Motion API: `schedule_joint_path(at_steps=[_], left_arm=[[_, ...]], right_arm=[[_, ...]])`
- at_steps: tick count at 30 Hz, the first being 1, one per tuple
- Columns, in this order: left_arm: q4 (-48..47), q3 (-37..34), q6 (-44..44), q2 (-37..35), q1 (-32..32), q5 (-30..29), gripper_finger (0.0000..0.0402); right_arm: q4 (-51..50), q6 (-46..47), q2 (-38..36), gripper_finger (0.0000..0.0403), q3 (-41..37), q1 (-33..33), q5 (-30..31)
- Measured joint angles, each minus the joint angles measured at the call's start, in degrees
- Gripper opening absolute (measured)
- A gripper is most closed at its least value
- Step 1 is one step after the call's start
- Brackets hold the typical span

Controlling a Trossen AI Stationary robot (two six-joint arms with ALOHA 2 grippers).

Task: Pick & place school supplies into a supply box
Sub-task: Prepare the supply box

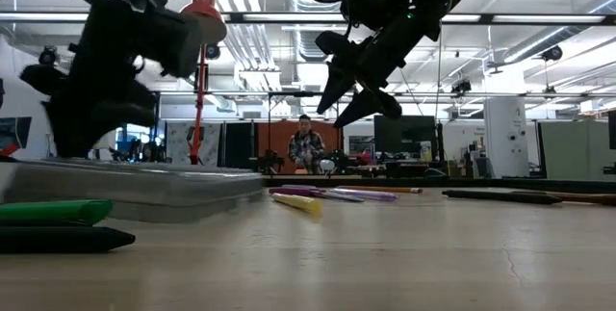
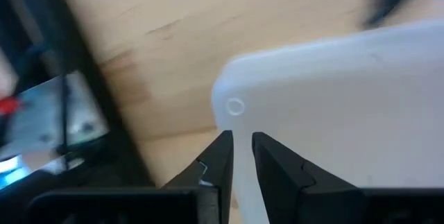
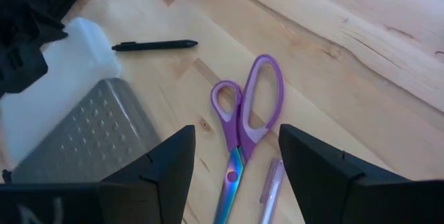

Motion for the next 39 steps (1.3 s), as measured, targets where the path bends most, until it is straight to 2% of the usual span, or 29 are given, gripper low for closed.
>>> schedule_joint_path(at_steps=[9, 15, 18, 22, 24, 30, 36, 39], left_arm=[[13.3, 2.8, 2.3, 0.0, -0.3, -0.3, 0.0049], [28.9, 3.7, 10.3, 0.3, -0.3, -1.1, 0.0049], [32.7, 3.7, 13.8, -0.1, -0.3, -1.8, 0.0049], [30.4, 4.8, 14.2, -1.7, -0.6, -6.1, 0.0049], [27.2, 6.0, 14.1, -3.0, -1.1, -6.1, 0.0049], [18.7, 7.9, 10.0, -6.0, -7.8, -2.5, 0.0049], [18.9, 6.7, 9.7, -5.9, -13.4, 5.9, 0.0049], [20.0, 7.2, 7.1, -5.9, -17.6, 6.5, 0.0049]], right_arm=[[0.0, -0.1, 0.0, 0.0201, 0.0, 0.0, 0.0], [0.0, -0.8, 0.0, 0.0201, 0.0, 0.0, -0.3], [-0.2, -1.7, 0.0, 0.0201, 0.0, 0.0, -0.9], [-1.0, -2.7, 0.0, 0.0201, 0.0, 0.0, -3.3], [-1.6, -2.9, 0.0, 0.0201, 0.0, 0.0, -5.0], [-3.3, -3.4, 0.0, 0.0201, 0.0, 0.0, -7.6], [-3.3, -2.5, 0.1, 0.0201, -0.1, 0.0, -8.2], [-3.4, -1.6, 0.1, 0.0201, -0.1, 0.5, -9.7]])
